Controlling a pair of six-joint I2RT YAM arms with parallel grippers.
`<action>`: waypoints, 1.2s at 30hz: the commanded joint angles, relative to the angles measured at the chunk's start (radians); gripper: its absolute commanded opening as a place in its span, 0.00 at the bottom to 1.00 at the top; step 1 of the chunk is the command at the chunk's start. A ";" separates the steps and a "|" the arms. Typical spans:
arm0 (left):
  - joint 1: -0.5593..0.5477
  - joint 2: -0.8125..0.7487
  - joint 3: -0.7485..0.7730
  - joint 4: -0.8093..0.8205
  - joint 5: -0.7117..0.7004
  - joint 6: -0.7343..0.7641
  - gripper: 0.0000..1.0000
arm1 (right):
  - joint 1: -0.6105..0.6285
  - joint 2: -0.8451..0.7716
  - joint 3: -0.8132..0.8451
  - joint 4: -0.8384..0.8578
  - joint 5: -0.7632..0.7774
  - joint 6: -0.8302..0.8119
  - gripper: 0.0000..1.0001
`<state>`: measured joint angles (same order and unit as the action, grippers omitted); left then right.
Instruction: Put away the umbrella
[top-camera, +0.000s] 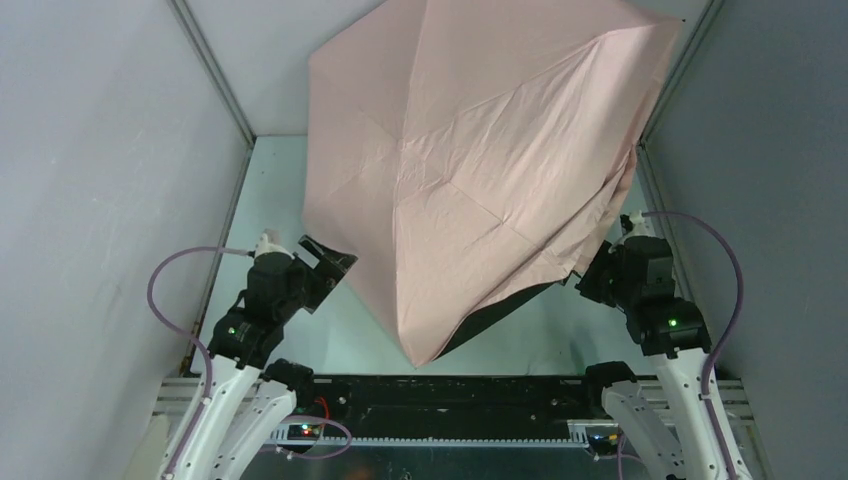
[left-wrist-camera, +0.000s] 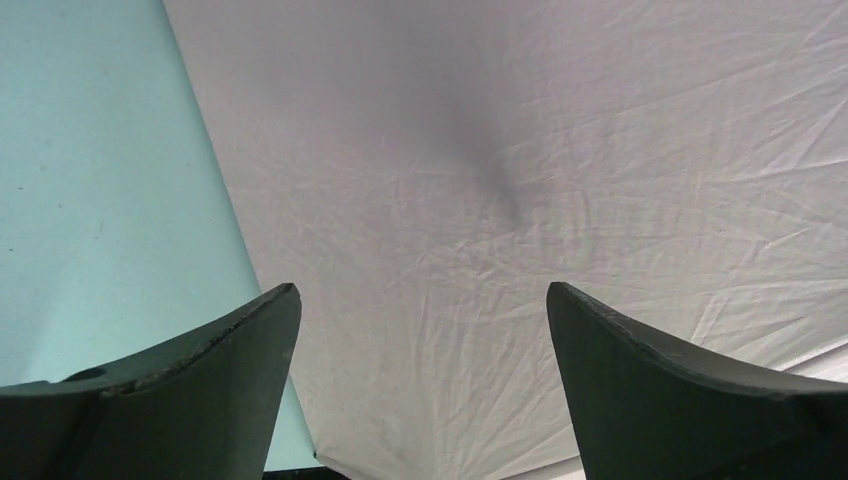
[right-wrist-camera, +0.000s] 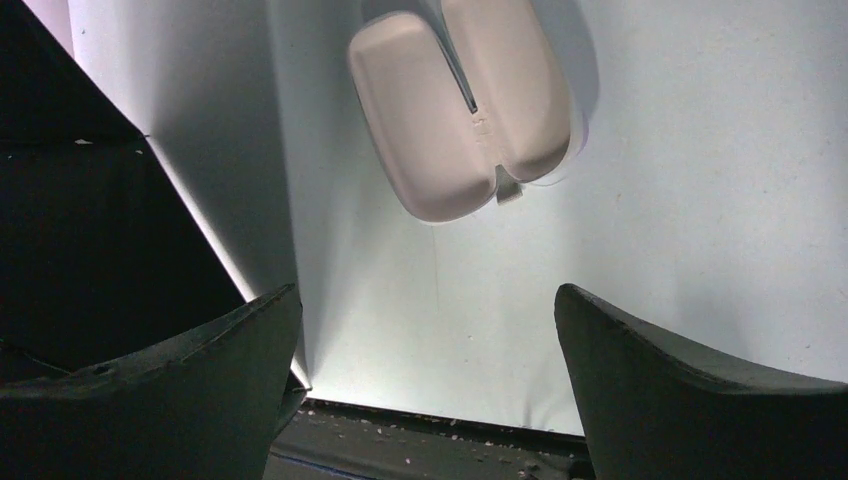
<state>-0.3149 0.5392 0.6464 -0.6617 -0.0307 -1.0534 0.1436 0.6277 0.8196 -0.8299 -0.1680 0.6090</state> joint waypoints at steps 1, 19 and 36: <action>-0.005 0.002 0.070 -0.066 -0.038 0.045 0.98 | 0.021 0.031 0.062 0.005 0.036 -0.019 1.00; -0.281 0.132 0.190 0.070 -0.058 0.113 0.98 | -0.088 0.209 0.175 -0.011 -0.138 0.104 0.99; -0.303 0.131 0.194 0.010 -0.135 0.173 0.98 | -0.255 0.229 0.442 -0.102 0.316 0.102 1.00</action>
<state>-0.6090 0.6754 0.7948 -0.6140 -0.1085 -0.9264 -0.0898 0.8547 1.2201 -0.9260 0.1219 0.6956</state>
